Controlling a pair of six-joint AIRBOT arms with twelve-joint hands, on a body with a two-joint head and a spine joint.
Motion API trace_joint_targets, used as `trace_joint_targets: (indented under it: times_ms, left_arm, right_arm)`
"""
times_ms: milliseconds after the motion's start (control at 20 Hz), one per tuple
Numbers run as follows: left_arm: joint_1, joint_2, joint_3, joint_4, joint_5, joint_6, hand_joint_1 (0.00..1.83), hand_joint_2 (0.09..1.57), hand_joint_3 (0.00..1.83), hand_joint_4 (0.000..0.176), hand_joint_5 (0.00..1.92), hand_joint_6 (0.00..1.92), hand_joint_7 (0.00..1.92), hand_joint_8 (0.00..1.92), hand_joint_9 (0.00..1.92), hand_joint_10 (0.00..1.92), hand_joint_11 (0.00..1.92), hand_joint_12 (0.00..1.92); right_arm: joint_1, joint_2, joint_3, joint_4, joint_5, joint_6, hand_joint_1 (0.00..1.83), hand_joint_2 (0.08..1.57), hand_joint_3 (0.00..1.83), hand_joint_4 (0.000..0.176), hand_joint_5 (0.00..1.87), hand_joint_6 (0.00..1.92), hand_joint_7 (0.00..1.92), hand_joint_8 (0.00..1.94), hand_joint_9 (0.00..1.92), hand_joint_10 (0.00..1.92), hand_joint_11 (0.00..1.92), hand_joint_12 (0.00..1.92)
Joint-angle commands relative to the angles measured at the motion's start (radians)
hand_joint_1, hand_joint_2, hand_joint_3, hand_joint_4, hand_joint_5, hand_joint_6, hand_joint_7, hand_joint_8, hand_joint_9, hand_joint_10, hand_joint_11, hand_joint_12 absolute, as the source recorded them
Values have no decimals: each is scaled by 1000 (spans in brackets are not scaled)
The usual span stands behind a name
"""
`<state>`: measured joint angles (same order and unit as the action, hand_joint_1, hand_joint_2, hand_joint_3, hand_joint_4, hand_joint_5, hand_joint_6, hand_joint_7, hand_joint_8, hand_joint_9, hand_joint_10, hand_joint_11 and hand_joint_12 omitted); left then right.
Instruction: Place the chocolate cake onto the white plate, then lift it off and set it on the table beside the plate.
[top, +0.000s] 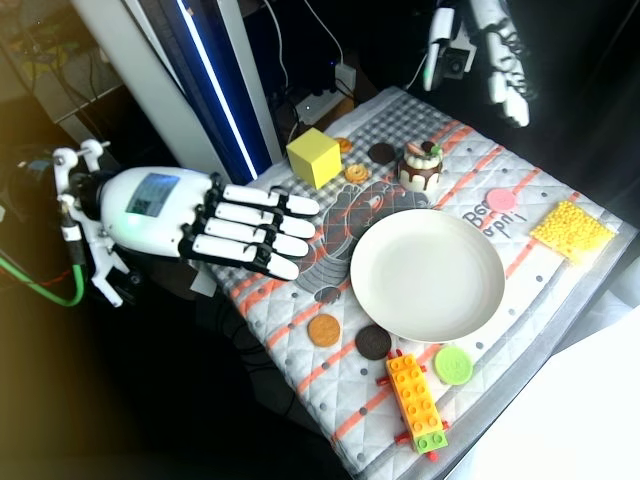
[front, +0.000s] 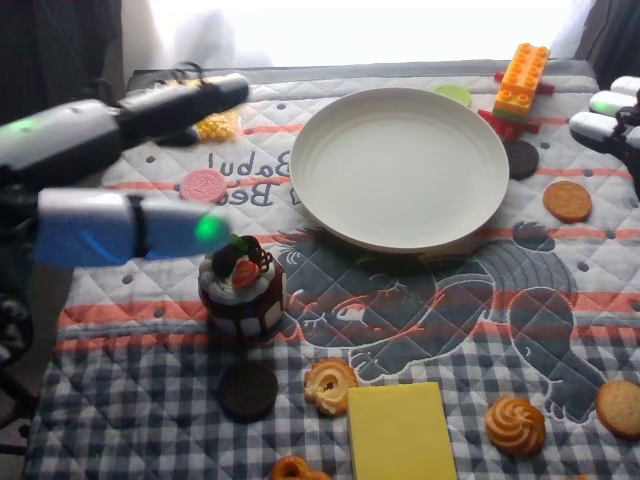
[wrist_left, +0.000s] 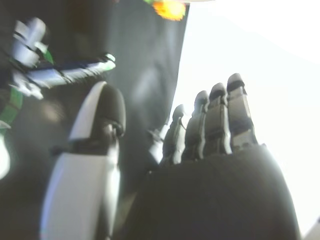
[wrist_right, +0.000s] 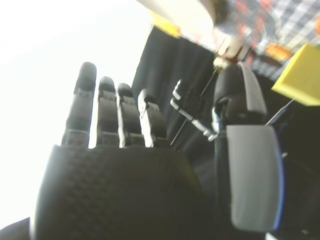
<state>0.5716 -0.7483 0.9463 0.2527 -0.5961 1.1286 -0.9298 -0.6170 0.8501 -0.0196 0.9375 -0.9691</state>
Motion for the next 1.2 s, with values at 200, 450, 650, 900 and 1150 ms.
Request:
trace_joint_targets:
  times_ms: [200,450,650,900,1150]
  left_arm:
    - [-116,-5,-20,181,140,1,470,1166,2,104,0,0,0,0,0,0,0,175]
    - [-158,-25,-33,285,247,1,619,1110,0,155,0,0,0,0,0,0,0,12]
    - [-133,-69,-14,302,324,0,665,1063,19,160,0,0,0,0,0,0,0,298]
    - [-102,-115,24,279,363,-1,885,1086,1,104,192,18,230,42,132,266,0,1148]
    - [-79,-152,58,227,354,-2,1048,1318,6,0,512,1431,113,1519,164,1716,247,1811]
  right_arm:
    - [2,8,3,20,87,-5,485,1228,0,0,0,0,0,0,0,0,0,747]
    - [2,8,2,27,87,-5,468,1234,0,0,0,0,0,0,0,0,0,924]
    - [2,3,2,31,87,-5,430,1247,5,0,0,0,0,0,0,0,0,953]
    - [-1,3,2,40,88,-5,425,1287,0,0,0,0,0,0,0,0,0,1271]
    - [-10,2,1,56,102,-5,402,1299,2,0,0,0,0,0,3,1,0,1122]
